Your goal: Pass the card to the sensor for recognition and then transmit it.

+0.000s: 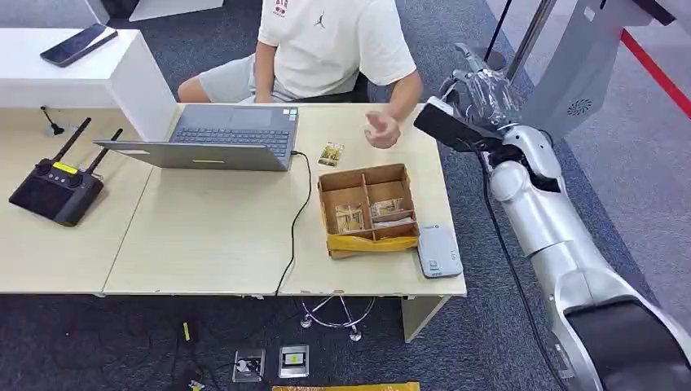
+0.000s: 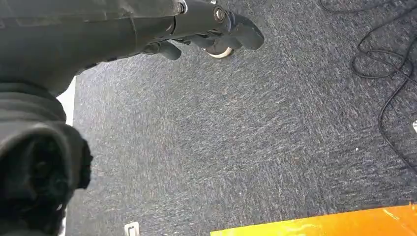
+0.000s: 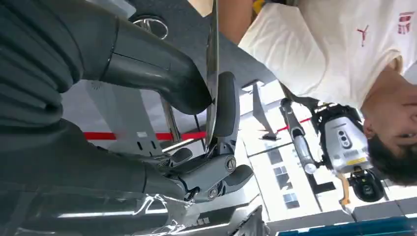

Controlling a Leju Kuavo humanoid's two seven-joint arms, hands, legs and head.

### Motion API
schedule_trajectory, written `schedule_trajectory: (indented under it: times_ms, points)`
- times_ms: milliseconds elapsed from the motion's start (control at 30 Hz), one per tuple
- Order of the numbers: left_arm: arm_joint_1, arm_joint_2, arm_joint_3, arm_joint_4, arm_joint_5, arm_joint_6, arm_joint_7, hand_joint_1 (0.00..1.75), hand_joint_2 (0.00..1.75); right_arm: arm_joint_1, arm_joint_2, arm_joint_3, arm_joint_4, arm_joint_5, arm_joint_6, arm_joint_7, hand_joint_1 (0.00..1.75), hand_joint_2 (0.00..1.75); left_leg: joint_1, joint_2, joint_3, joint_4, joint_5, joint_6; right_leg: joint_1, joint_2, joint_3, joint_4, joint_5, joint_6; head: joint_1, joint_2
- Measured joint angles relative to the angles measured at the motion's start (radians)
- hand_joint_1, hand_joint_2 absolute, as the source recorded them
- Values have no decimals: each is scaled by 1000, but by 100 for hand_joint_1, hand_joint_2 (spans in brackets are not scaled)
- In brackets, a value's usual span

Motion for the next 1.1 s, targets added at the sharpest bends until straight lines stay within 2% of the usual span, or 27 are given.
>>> schedule_trajectory:
  times_ms: [267, 533, 567, 600, 633, 667, 800, 867, 967, 1100]
  points:
    - [-3, 10, -6, 0, 6, -2, 3, 0, 0, -71, 50, 34, 167, 45, -22, 10, 175, 175, 0, 0, 0, 0, 0, 0, 0, 0, 0, 0, 0, 0, 0, 0]
    - [7, 28, -6, 0, 13, -11, 3, 0, 0, -77, 87, 58, 264, 45, -34, 6, 175, 175, 0, 0, 0, 0, 0, 0, 0, 0, 0, 0, 0, 0, 0, 0]
    - [10, 31, -6, 0, 15, -12, 3, 0, 0, -77, 91, 58, 272, 45, -34, 5, 169, 175, 0, 0, 0, 0, 0, 0, 0, 0, 0, 0, 0, 0, 0, 0]
    - [12, 34, -6, 0, 16, -12, 3, 0, 0, -77, 95, 59, 280, 46, -34, 4, 68, 175, 0, 0, 0, 0, 0, 0, 0, 0, 0, 0, 0, 0, 0, 0]
    - [14, 36, -6, 0, 17, -12, 3, 0, 0, -77, 97, 61, 286, 46, -34, 3, 10, 175, 0, 0, 0, 0, 0, 0, 0, 0, 0, 0, 0, 0, 0, 0]
    - [16, 39, -6, 0, 19, -12, 3, 0, 0, -77, 98, 64, 291, 46, -33, 3, 0, 175, 0, 0, 0, 0, 0, 0, 0, 0, -1, 0, 0, 0, 0, 0]
    - [25, 46, -6, 0, 29, -11, 1, 0, 0, -77, 104, 75, 311, 55, -49, 0, 0, 175, 0, 0, 0, 0, 0, 0, 0, 0, 0, 0, 0, 0, 0, 0]
    - [31, 48, -6, 0, 36, -9, -5, 0, 0, -77, 107, 82, 319, 69, -88, -3, 0, 175, 0, 0, 0, 0, 0, 0, 0, 0, -1, 0, 0, 0, 0, 0]
    - [44, 53, -6, 2, 54, 5, -15, 0, 0, -81, 106, 86, 326, 83, -203, -22, 0, 175, 0, 0, 0, 0, 0, 0, 0, 1, -1, 0, 0, 0, 0, 0]
    - [63, 63, -5, 4, 81, 31, -30, 0, 0, -89, 78, 86, 326, 53, -348, -64, 0, 175, 0, 0, 1, 0, 0, 0, 0, 1, -2, 0, 0, 0, 0, 0]
